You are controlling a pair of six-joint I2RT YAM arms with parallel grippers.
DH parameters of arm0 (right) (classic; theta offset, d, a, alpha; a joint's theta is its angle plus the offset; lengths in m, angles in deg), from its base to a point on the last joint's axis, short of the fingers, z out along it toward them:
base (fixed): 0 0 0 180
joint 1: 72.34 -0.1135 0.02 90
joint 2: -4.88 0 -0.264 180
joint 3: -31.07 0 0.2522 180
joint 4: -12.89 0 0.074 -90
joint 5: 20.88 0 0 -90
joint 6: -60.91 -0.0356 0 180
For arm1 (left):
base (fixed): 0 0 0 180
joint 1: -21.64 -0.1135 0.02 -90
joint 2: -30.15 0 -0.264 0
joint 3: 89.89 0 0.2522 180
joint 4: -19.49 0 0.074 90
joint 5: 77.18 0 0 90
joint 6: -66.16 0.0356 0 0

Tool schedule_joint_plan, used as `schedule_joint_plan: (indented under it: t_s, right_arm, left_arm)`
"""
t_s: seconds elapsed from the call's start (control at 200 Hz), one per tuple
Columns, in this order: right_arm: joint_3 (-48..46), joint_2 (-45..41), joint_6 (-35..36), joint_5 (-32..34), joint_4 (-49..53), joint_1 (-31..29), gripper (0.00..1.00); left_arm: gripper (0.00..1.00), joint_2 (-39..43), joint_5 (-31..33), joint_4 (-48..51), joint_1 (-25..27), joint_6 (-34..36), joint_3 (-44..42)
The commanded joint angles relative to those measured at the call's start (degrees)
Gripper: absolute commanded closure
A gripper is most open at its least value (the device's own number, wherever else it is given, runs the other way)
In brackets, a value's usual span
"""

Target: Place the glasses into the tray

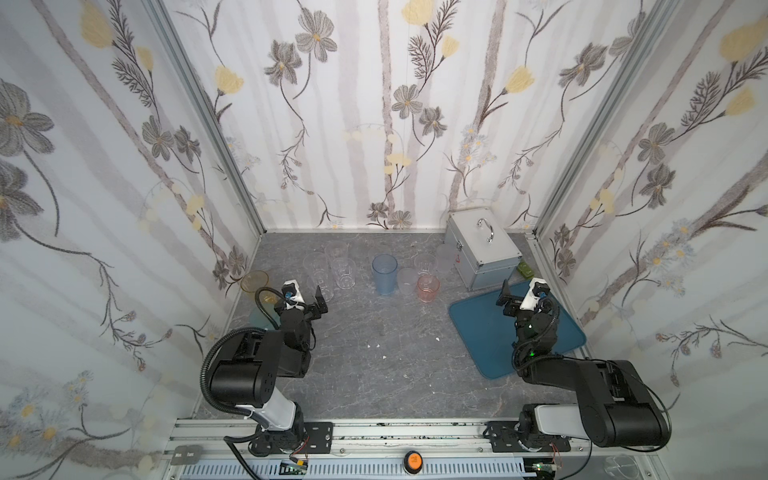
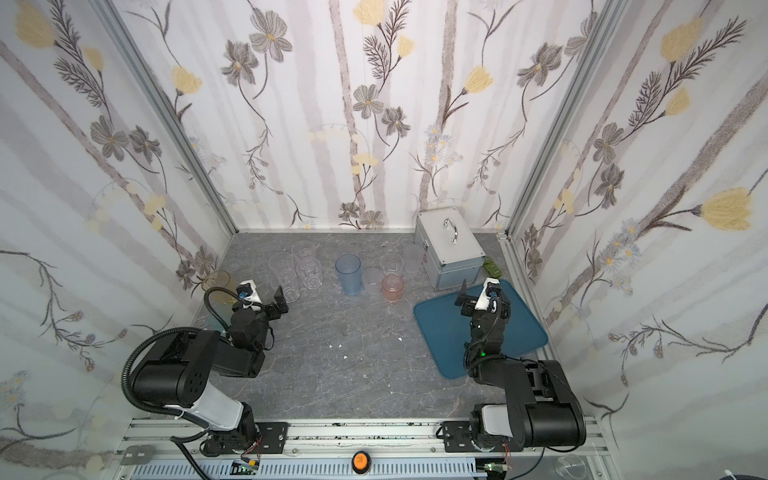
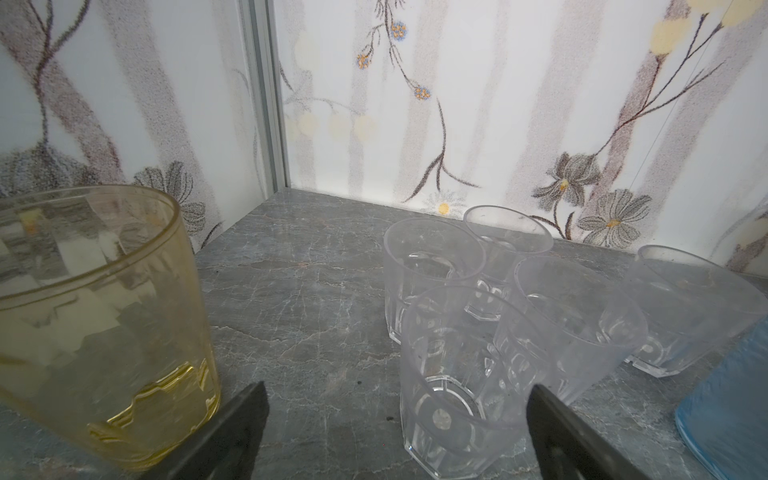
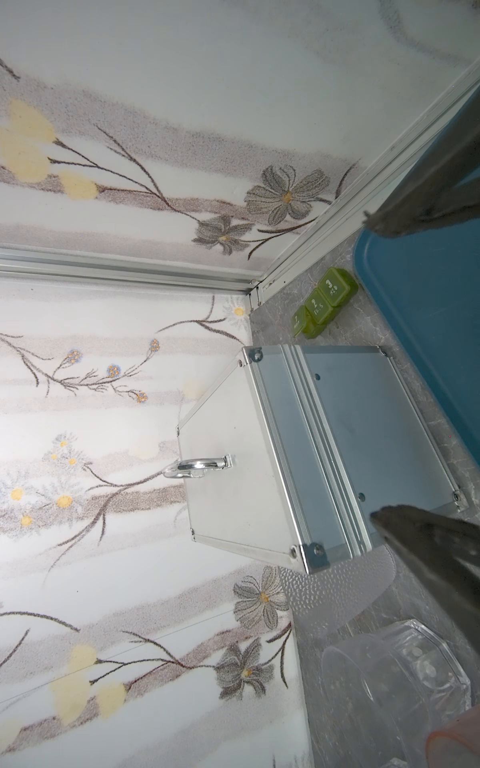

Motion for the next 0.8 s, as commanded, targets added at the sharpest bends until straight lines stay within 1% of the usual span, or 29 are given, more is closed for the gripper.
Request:
schedule_joint_plan:
  t_s: [0.0, 0.795]
  right_arm:
    - [0.32, 0.21, 0.91, -0.35, -0.95, 0.01, 0.00]
    - [0.43, 0.29, 0.76, -0.30, -0.85, 0.10, 0.00]
  left_arm:
    - [0.00, 0.14, -0.16, -1.35, -0.13, 0.21, 0.17]
    - [0.00, 0.10, -0.64, -1.23, -0.33, 0.13, 0.24]
